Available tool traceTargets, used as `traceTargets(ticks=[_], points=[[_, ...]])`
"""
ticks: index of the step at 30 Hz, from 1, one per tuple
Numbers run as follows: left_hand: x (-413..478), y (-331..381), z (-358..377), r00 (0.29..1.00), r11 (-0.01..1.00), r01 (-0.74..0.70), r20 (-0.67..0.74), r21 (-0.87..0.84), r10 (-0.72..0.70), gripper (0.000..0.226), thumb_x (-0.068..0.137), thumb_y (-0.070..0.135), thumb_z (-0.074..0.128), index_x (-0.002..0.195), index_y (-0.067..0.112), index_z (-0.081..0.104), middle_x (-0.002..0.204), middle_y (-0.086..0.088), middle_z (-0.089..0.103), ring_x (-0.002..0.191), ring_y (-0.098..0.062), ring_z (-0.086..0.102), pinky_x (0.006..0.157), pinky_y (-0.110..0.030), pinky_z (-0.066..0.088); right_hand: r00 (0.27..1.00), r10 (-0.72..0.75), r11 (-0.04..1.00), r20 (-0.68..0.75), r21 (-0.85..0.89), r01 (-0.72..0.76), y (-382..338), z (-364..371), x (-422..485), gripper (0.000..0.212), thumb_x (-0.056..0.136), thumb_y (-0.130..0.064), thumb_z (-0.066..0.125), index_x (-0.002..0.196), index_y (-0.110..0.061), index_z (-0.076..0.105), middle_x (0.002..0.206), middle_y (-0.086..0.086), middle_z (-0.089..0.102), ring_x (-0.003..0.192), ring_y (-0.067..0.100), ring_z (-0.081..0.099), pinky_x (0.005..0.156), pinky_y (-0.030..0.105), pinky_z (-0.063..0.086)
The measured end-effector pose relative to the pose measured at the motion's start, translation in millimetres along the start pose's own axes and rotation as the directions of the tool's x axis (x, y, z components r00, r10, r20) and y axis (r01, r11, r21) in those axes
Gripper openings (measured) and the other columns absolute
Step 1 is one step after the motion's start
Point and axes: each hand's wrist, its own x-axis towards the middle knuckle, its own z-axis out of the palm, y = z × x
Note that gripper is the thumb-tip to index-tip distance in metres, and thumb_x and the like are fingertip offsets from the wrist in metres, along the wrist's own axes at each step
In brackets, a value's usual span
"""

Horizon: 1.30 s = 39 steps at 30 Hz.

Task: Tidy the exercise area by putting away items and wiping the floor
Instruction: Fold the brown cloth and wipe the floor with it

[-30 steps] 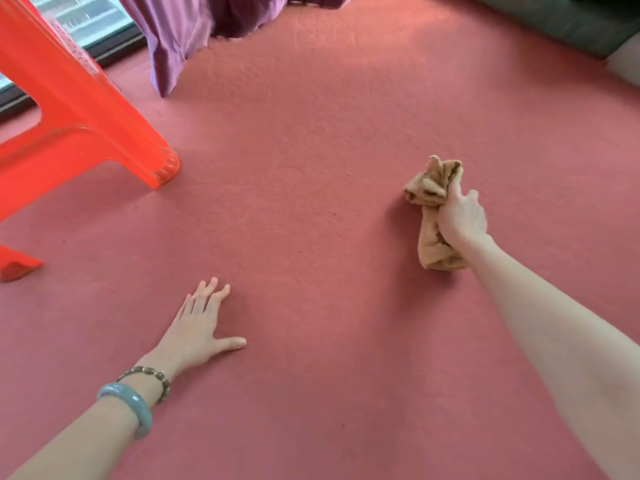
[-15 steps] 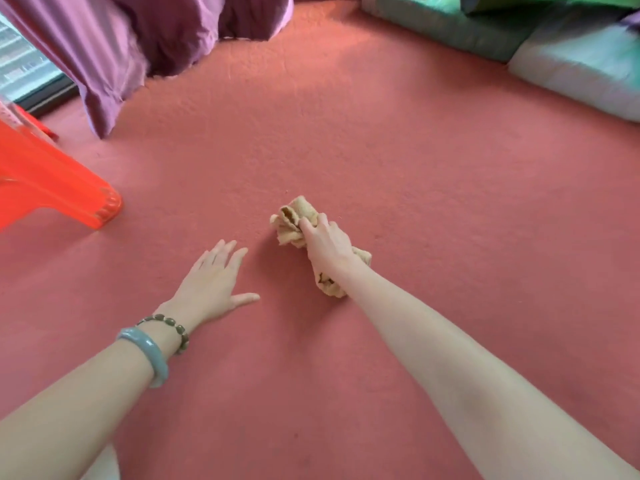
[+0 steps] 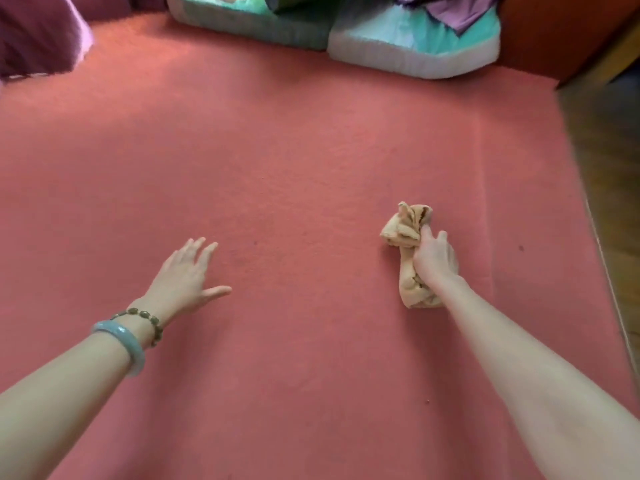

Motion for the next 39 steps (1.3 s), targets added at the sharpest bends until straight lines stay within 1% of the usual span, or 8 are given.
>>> traceTargets(ticks=[7, 12, 17, 20, 25, 30, 34, 39], points=[[29, 38, 17, 0.898, 0.871, -0.438, 0.053, 0.222, 0.438, 0.095, 0.077, 0.062, 0.061, 0.148, 0.011, 0.024, 0.154, -0.015, 0.025, 0.143, -0.032, 0.022, 0.115, -0.042, 0.016, 0.910, 0.407, 0.912, -0.082, 0.080, -0.401, 82, -14, -20, 0.035, 0.094, -0.008, 0.034, 0.129, -0.011, 0.037, 0.125, 0.025, 0.041, 0.110, 0.046, 0.048, 0.088, 0.047, 0.039], [49, 8, -7, 0.769, 0.698, -0.604, 0.050, 0.385, 0.637, 0.099, 0.049, 0.063, 0.081, 0.127, 0.006, 0.058, 0.128, -0.017, 0.059, 0.117, -0.035, 0.057, 0.100, -0.042, 0.042, 0.980, 0.197, 0.980, 0.005, 0.041, -0.197, -2, 4, -28, 0.031, 0.091, -0.006, 0.038, 0.122, -0.010, 0.039, 0.124, 0.023, 0.041, 0.108, 0.044, 0.049, 0.088, 0.045, 0.041], [64, -20, -9, 0.805, 0.721, -0.578, 0.121, 0.383, 0.581, 0.098, 0.048, 0.063, 0.080, 0.124, 0.004, 0.060, 0.124, -0.019, 0.061, 0.112, -0.036, 0.060, 0.098, -0.040, 0.027, 0.960, -0.232, 0.971, 0.155, 0.085, 0.221, -129, 34, -67, 0.030, 0.085, 0.002, 0.038, 0.112, -0.010, 0.041, 0.120, 0.019, 0.041, 0.101, 0.039, 0.049, 0.075, 0.043, 0.040], [66, -27, 3, 0.849, 0.800, -0.525, 0.122, 0.290, 0.513, 0.084, 0.082, 0.073, 0.038, 0.134, 0.008, 0.045, 0.130, -0.018, 0.057, 0.121, -0.032, 0.053, 0.104, -0.038, 0.021, 0.887, -0.417, 0.909, 0.200, 0.098, 0.405, -148, 39, -70, 0.036, 0.089, -0.002, 0.041, 0.123, -0.013, 0.041, 0.112, 0.016, 0.043, 0.098, 0.035, 0.049, 0.068, 0.039, 0.034], [84, -45, 19, 0.950, 0.942, -0.311, 0.022, 0.126, 0.311, 0.096, 0.081, 0.078, 0.015, 0.146, 0.009, 0.029, 0.151, -0.014, 0.032, 0.143, -0.028, 0.022, 0.113, -0.033, -0.012, 0.999, -0.049, 0.998, -0.019, 0.028, 0.049, -75, 18, -15, 0.040, 0.093, -0.015, 0.039, 0.133, -0.012, 0.039, 0.110, 0.021, 0.046, 0.100, 0.039, 0.054, 0.080, 0.043, 0.043], [92, -66, 32, 0.977, 0.976, -0.176, 0.095, -0.128, 0.188, 0.115, 0.057, 0.090, 0.023, 0.150, 0.029, -0.008, 0.158, 0.002, -0.014, 0.140, -0.010, -0.023, 0.114, -0.038, -0.016, 0.906, 0.405, 0.914, -0.124, 0.078, -0.398, -33, -2, 11, 0.038, 0.091, -0.007, 0.038, 0.129, -0.008, 0.038, 0.124, 0.028, 0.040, 0.111, 0.048, 0.046, 0.092, 0.048, 0.039], [92, -68, 34, 0.977, 0.961, -0.185, 0.072, -0.204, 0.203, 0.119, 0.050, 0.086, 0.024, 0.149, 0.030, -0.009, 0.157, 0.003, -0.017, 0.135, -0.007, -0.028, 0.112, -0.038, -0.020, 0.921, 0.372, 0.926, -0.117, 0.105, -0.361, -96, 12, 31, 0.033, 0.091, -0.006, 0.040, 0.124, -0.006, 0.040, 0.126, 0.026, 0.039, 0.110, 0.047, 0.047, 0.091, 0.047, 0.040], [94, -71, 33, 0.967, 0.945, -0.222, 0.074, -0.242, 0.246, 0.120, 0.048, 0.086, 0.025, 0.148, 0.031, -0.012, 0.152, 0.010, -0.023, 0.133, -0.006, -0.030, 0.111, -0.038, -0.021, 0.997, 0.067, 0.995, -0.047, 0.081, -0.063, -239, 44, 52, 0.031, 0.090, -0.004, 0.039, 0.121, -0.008, 0.043, 0.129, 0.024, 0.039, 0.112, 0.043, 0.047, 0.092, 0.044, 0.041]])
